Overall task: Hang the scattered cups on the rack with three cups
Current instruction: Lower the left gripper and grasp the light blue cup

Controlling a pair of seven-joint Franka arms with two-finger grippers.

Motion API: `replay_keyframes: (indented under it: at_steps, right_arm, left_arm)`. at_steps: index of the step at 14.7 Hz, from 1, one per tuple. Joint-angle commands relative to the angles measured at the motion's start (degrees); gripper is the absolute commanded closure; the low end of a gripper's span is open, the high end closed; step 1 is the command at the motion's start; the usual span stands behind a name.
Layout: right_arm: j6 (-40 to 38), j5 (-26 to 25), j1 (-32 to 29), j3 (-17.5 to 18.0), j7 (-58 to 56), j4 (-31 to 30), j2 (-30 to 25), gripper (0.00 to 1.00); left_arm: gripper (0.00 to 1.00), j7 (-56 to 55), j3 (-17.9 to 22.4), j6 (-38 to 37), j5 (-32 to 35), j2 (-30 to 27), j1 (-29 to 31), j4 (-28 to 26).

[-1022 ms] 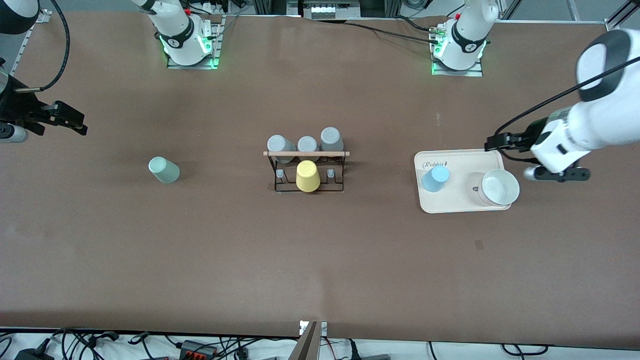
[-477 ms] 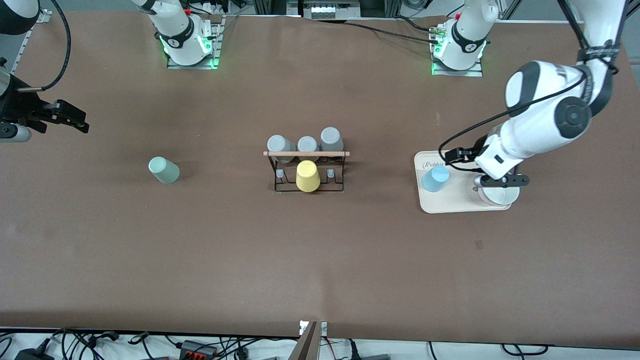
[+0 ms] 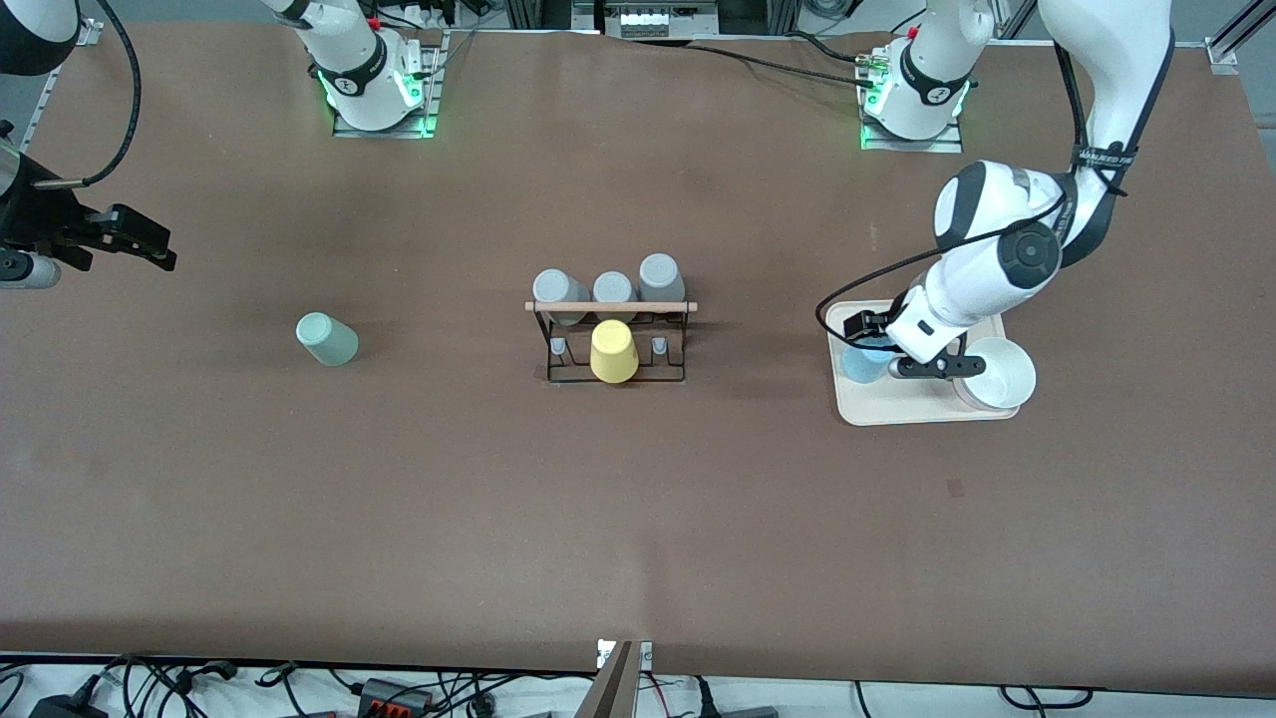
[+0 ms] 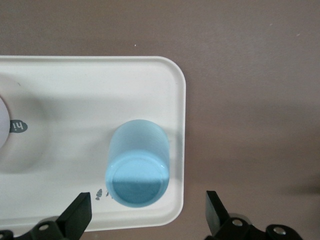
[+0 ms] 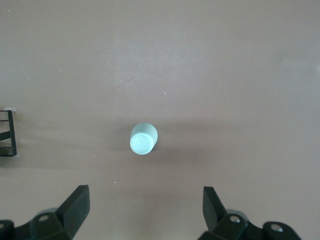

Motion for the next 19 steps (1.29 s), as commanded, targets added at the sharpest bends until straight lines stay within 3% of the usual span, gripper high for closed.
replay_keyframes:
  at_steps: [1,4,8,15,19]
  right_arm:
    - [-0.16,0.23,0.10,-0.23,0.01,0.98,0.56,0.00]
    - [0.01,0.23,0.10,-0.23,0.10,0.98,0.65,0.00]
    - [0.01,0.32,0.10,-0.23,0.01,0.98,0.91,0.00]
    - [-0.07,0.14,0.10,-0.23,0.01,0.98,1.00,0.00]
    - [-0.08,0.05,-0.07,-0.23,0.01,0.98,1.00,0.00]
  left_arm:
    - [0.00,-4.58,-0.14,1.97,5.85,2.16,-0.26,-0.17]
    - [0.00,-7.57,-0.22,4.24,9.90,3.92,-0.26,-0.09]
    - [0.02,-7.67,-0.22,6.01,9.91,4.89,-0.18,-0.09]
    - [0.38,-7.67,-0.31,4.96,9.91,4.54,0.00,-0.17]
    - [0.52,-7.14,-0.31,-3.28,9.91,3.13,0.35,4.55]
